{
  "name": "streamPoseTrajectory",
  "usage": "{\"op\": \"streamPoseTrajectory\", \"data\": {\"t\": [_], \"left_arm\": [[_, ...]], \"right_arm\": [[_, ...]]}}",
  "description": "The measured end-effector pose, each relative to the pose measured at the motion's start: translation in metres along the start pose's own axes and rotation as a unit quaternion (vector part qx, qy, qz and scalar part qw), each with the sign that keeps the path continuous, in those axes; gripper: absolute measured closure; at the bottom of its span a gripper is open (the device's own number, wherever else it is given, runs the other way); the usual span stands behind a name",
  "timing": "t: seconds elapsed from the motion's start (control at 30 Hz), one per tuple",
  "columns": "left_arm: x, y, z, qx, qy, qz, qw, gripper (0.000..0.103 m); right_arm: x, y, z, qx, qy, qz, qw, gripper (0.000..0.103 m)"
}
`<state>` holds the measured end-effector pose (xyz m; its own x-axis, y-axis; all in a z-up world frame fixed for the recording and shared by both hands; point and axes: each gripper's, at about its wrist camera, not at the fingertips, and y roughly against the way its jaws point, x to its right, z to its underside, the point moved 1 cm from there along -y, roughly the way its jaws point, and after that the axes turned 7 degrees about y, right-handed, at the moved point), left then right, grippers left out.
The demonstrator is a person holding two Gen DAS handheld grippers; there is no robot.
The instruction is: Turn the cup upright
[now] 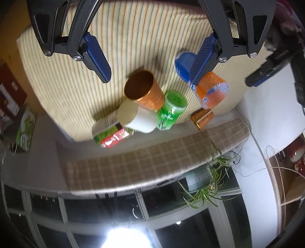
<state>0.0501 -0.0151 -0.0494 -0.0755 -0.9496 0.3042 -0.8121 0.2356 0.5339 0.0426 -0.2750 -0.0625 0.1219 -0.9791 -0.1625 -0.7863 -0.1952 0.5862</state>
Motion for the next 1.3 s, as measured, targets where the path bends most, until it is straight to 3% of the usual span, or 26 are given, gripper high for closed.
{"op": "streamPoseTrajectory", "data": {"t": [0.1,0.17,0.3,0.4,0.5,1.3], "left_arm": [[0.001,0.011,-0.005,0.028,-0.006,-0.012,0.9995,0.018],[0.001,0.017,-0.008,0.044,-0.007,-0.016,0.9989,0.009],[0.003,0.027,-0.011,0.073,-0.011,-0.026,0.9969,0.007],[0.003,0.032,-0.013,0.087,-0.014,-0.034,0.9955,0.0],[0.006,0.038,-0.012,0.101,-0.021,-0.046,0.9936,0.0],[0.01,0.044,-0.011,0.112,-0.035,-0.057,0.9914,0.0]], "right_arm": [[-0.003,0.003,-0.003,0.012,0.009,0.01,1.0,0.013],[-0.005,0.005,-0.004,0.021,0.016,0.02,0.999,0.01],[-0.008,0.008,-0.005,0.04,0.021,0.036,0.998,0.002],[-0.008,0.008,-0.005,0.046,0.019,0.04,0.998,0.0],[-0.008,0.009,-0.006,0.052,0.018,0.045,0.997,0.0],[-0.011,0.008,-0.006,0.056,0.02,0.049,0.997,0.0]]}}
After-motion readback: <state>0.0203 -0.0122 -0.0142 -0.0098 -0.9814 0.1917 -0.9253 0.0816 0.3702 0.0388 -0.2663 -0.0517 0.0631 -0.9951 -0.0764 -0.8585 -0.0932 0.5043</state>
